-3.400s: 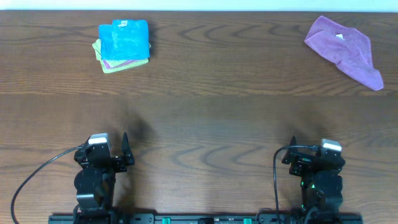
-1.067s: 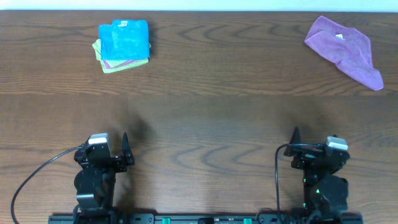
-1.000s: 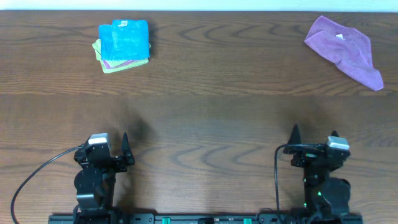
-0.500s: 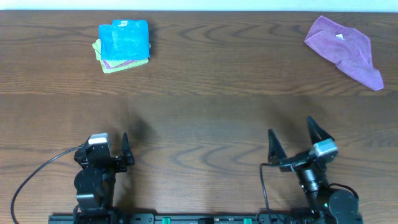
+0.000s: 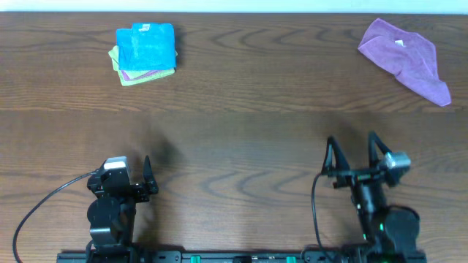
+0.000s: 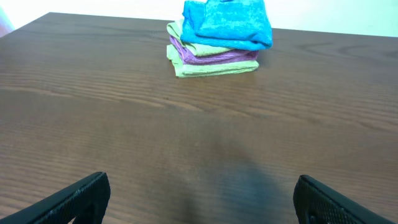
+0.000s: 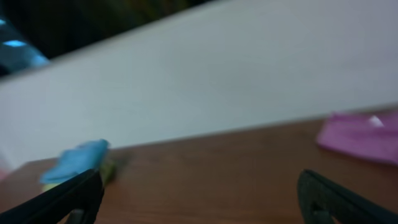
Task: Fold the cloth
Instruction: 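Open the right gripper and reach toward the pink cloth at back right, then lower the right gripper onto the pink cloth and pinch its edge, then lift the pink cloth with the right gripper and pull it toward the front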
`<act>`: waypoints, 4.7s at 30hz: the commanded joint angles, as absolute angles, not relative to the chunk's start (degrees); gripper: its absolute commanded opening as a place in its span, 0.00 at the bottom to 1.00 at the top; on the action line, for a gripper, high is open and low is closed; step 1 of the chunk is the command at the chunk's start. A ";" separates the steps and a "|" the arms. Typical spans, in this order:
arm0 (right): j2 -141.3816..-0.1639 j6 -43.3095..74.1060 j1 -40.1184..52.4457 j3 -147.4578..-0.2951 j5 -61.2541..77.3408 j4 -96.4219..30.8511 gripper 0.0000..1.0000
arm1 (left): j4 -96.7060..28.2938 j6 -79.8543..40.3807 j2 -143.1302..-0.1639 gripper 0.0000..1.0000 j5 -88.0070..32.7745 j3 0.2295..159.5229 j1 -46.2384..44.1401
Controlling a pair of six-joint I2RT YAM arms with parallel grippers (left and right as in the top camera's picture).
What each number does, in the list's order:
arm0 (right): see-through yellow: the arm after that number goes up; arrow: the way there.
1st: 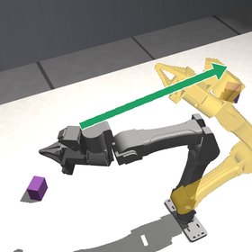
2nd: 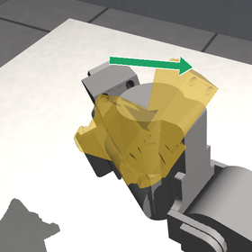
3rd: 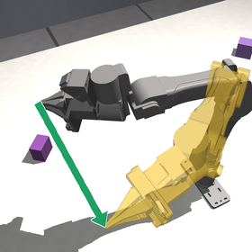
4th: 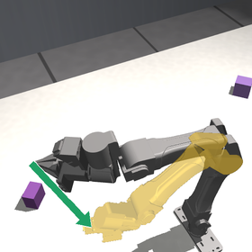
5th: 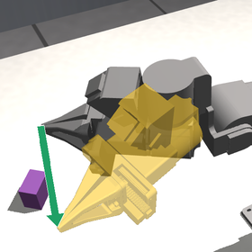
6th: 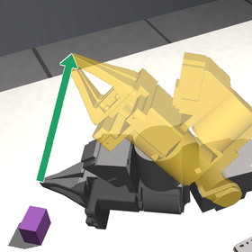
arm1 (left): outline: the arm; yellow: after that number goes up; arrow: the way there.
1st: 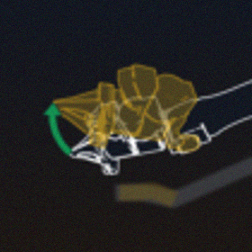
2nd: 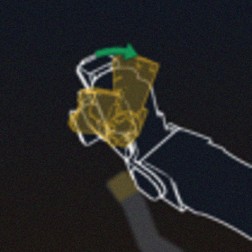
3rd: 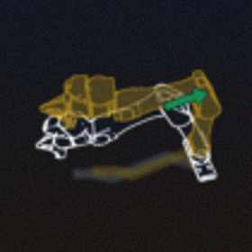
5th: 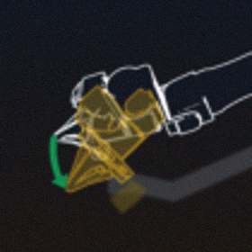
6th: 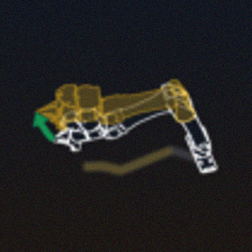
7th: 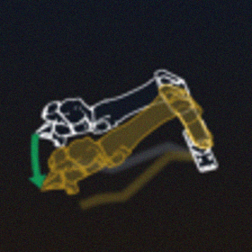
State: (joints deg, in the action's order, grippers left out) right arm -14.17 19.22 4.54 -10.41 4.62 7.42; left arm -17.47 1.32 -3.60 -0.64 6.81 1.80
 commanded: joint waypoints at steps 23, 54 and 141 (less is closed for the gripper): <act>-93.12 13.69 -15.16 -74.11 6.11 -13.28 0.99 | -17.65 1.17 -3.20 0.95 0.14 5.34 1.67; -131.59 0.12 -20.45 -117.01 -18.02 -47.57 0.99 | -17.65 1.17 -3.20 0.95 0.14 5.34 1.67; -87.99 3.57 -3.60 -122.34 -0.75 -73.71 0.01 | -17.65 1.17 -3.20 0.95 0.14 5.34 1.67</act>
